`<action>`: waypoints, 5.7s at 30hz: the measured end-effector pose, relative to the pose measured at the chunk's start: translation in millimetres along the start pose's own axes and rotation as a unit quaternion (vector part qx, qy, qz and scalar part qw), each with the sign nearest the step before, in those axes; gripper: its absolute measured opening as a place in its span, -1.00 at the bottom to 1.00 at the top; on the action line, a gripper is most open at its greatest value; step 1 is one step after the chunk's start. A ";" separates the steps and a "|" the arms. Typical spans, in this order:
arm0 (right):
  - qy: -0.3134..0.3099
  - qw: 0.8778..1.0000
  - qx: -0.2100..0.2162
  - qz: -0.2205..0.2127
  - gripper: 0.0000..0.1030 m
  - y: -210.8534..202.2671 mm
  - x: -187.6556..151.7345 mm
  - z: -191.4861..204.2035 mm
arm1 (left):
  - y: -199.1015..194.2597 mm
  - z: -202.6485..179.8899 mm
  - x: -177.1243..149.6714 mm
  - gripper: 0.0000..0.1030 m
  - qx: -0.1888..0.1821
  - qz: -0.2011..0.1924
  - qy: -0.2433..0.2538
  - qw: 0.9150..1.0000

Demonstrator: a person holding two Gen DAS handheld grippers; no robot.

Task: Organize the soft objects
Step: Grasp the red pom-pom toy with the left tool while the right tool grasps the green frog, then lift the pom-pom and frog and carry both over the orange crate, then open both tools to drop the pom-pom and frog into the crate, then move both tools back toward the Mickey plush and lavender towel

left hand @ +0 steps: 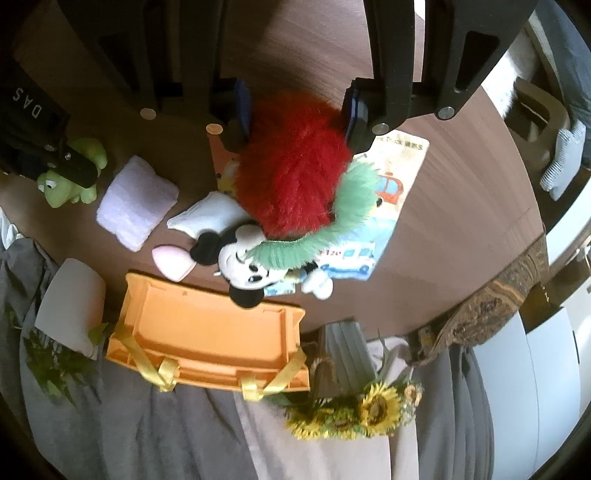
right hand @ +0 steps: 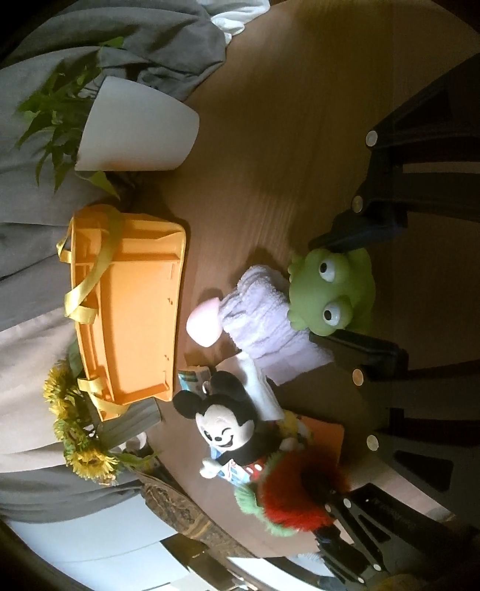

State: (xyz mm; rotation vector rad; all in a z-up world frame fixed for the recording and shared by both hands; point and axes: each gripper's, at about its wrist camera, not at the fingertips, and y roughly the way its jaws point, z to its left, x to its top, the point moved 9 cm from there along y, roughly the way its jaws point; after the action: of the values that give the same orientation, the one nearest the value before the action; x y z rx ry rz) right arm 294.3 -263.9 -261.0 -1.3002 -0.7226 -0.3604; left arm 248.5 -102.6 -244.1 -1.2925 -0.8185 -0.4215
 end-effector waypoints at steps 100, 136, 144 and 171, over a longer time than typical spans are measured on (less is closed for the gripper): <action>0.115 0.983 -0.089 -0.109 -0.18 64.7 280.5 -11.6 | 132.3 -79.0 308.2 -0.26 -0.216 -0.116 0.160 0.956; 0.145 0.968 -0.123 -0.167 0.37 -28.0 264.8 -8.7 | 21.7 -26.0 311.2 0.59 -0.208 -0.191 0.125 0.951; 0.144 0.965 -0.124 -0.179 0.42 -60.7 246.0 4.9 | -15.2 -5.5 291.2 0.64 -0.197 -0.206 0.124 0.950; 0.169 0.962 -0.155 -0.145 0.51 -82.3 151.0 22.5 | -31.4 17.1 191.8 0.70 -0.204 -0.158 0.176 0.950</action>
State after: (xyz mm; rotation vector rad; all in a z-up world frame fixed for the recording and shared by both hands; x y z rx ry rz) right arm 347.5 -240.6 -97.6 -1.3781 -0.5790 -0.9415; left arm 347.8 -63.4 -80.9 -1.4081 -0.6515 -1.0914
